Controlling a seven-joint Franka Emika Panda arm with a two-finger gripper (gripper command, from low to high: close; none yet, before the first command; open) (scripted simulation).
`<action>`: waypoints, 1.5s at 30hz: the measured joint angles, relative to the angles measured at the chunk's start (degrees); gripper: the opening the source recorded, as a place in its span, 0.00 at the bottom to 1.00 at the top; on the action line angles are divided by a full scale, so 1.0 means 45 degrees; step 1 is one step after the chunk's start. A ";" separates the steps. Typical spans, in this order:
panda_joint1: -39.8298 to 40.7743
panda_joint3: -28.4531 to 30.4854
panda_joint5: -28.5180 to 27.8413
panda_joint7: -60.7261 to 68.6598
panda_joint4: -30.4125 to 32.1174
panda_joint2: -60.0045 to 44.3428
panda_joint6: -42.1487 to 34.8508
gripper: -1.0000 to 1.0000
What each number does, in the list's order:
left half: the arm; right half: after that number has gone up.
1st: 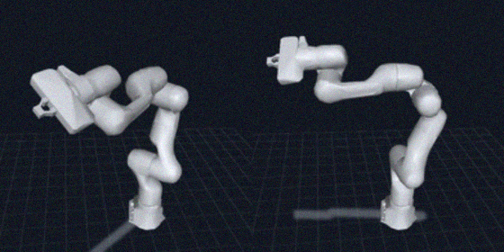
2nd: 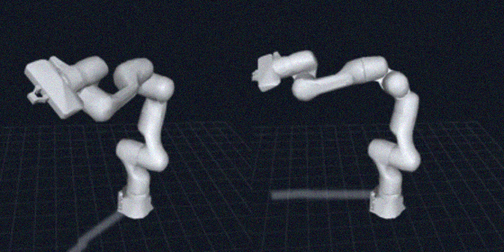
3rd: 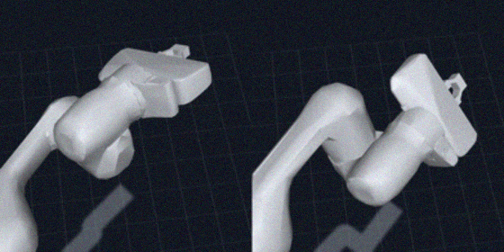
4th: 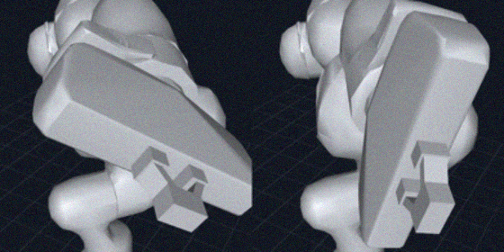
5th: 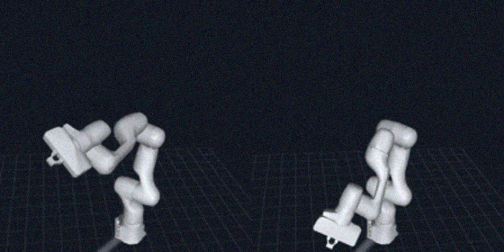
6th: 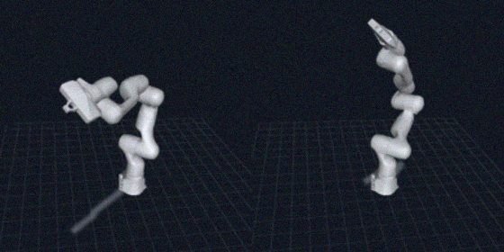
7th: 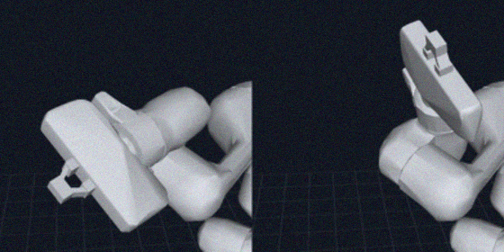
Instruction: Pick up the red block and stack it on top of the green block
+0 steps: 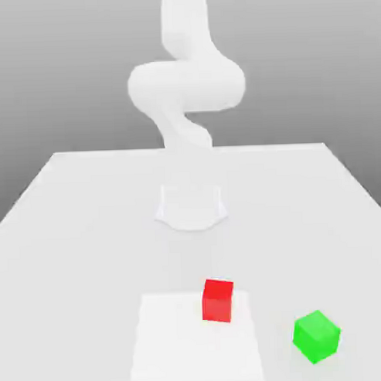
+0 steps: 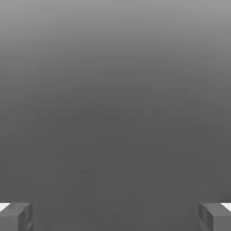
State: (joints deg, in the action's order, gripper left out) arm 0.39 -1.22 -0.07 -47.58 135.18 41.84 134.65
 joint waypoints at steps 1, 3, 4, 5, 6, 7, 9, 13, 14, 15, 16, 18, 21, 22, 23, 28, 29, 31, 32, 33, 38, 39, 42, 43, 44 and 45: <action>0.0044 -0.0129 -0.0004 -0.0186 0.0358 -0.0438 0.0309 0.50; 0.0123 -0.0370 -0.0011 -0.0551 0.1054 -0.1302 0.0914 0.50; 0.0157 -0.0480 -0.0016 -0.0732 0.1396 -0.1728 0.1211 0.50; 0.0191 -0.0589 -0.0019 -0.0911 0.1737 -0.2153 0.1507 0.50; 0.0223 -0.0693 -0.0020 -0.1088 0.2078 -0.2577 0.1803 0.50; 0.0251 -0.0792 -0.0028 -0.1268 0.2417 -0.3003 0.2094 0.50; 0.0292 -0.0971 -0.0026 -0.1627 0.3108 -0.3866 0.2695 0.50; 0.0324 -0.1288 0.0023 -0.2351 0.4547 -0.5703 0.3962 0.50; 0.0319 -0.1361 0.0057 -0.2529 0.4927 -0.6203 0.4304 0.50; 0.0297 -0.1423 0.0103 -0.2707 0.5319 -0.6729 0.4664 0.50; 0.0290 -0.1512 0.0188 -0.2869 0.5724 -0.7287 0.5042 0.50; 0.0228 -0.1576 0.0209 -0.3191 0.6266 -0.8535 0.5947 0.50; 0.0091 -0.1322 -0.0291 -0.3663 0.6270 -1.0025 0.7165 0.50; 0.0000 -0.1174 -0.0552 -0.3854 0.6218 -1.0494 0.7556 0.50; -0.0185 -0.0935 -0.0786 -0.4026 0.6160 -1.0958 0.7950 0.50; -0.0585 -0.0449 -0.1148 -0.4290 0.6051 -1.1795 0.8669 0.00; -0.0584 -0.0451 -0.1157 -0.4299 0.6051 -1.1795 0.8674 0.00; -0.0671 -0.0345 -0.1245 -0.4363 0.6026 -1.1983 0.8835 0.00; -0.0604 -0.0425 -0.1192 -0.4326 0.6045 -1.1847 0.8718 0.00; -0.0504 -0.0567 -0.1027 -0.4209 0.6086 -1.1548 0.8464 0.00; -0.0420 -0.0929 0.0005 -0.3463 0.6393 -0.9412 0.6646 0.00; -0.0468 -0.0910 0.0115 -0.3379 0.6462 -0.8965 0.6261 0.00; -0.1271 -0.1199 0.0177 -0.2509 0.5537 -0.8991 0.5352 0.00; -0.1539 -0.1312 0.0154 -0.2166 0.5109 -0.9143 0.5070 0.00; -0.1671 -0.1549 0.0111 -0.1823 0.4664 -0.9316 0.4795 0.00; -0.1857 -0.1727 0.0047 -0.1489 0.4211 -0.9500 0.4522 0.00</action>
State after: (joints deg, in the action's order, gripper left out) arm -7.96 -8.99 0.14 -54.28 154.13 -0.91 155.00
